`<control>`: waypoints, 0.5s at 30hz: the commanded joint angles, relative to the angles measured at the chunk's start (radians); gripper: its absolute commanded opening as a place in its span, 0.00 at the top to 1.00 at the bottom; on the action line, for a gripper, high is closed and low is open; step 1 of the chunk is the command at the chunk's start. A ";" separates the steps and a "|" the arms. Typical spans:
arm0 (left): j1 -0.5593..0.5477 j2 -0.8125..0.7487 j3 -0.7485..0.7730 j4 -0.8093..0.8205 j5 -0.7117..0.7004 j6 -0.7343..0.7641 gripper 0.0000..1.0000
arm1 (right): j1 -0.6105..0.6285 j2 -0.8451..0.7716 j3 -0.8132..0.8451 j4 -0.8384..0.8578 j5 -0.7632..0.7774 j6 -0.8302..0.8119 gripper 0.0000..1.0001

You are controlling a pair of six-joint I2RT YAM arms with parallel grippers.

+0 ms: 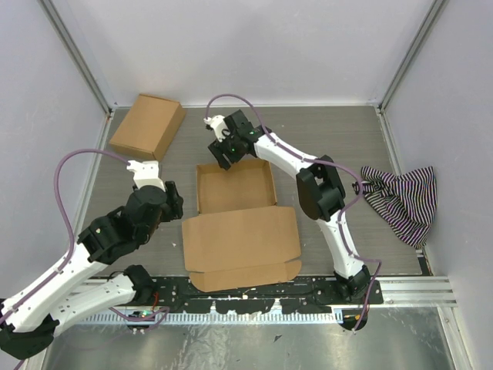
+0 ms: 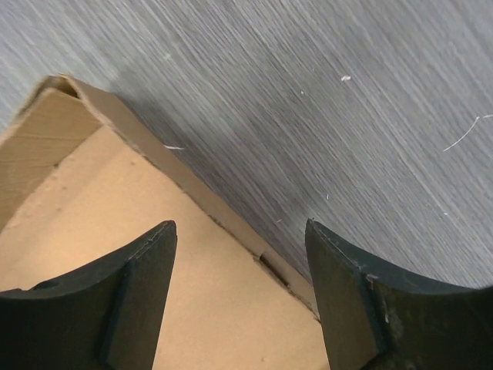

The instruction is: Fold the paper box

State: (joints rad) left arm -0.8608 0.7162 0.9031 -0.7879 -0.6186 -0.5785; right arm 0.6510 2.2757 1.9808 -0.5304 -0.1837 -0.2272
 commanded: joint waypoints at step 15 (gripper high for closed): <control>0.002 -0.008 -0.050 0.100 0.115 -0.052 0.42 | -0.245 -0.295 -0.466 0.085 0.244 0.449 0.80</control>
State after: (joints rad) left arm -0.8608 0.7097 0.8707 -0.7689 -0.5625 -0.6147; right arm 0.5755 2.2158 1.7161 -0.4614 -0.0219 -0.0193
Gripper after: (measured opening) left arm 0.588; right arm 0.211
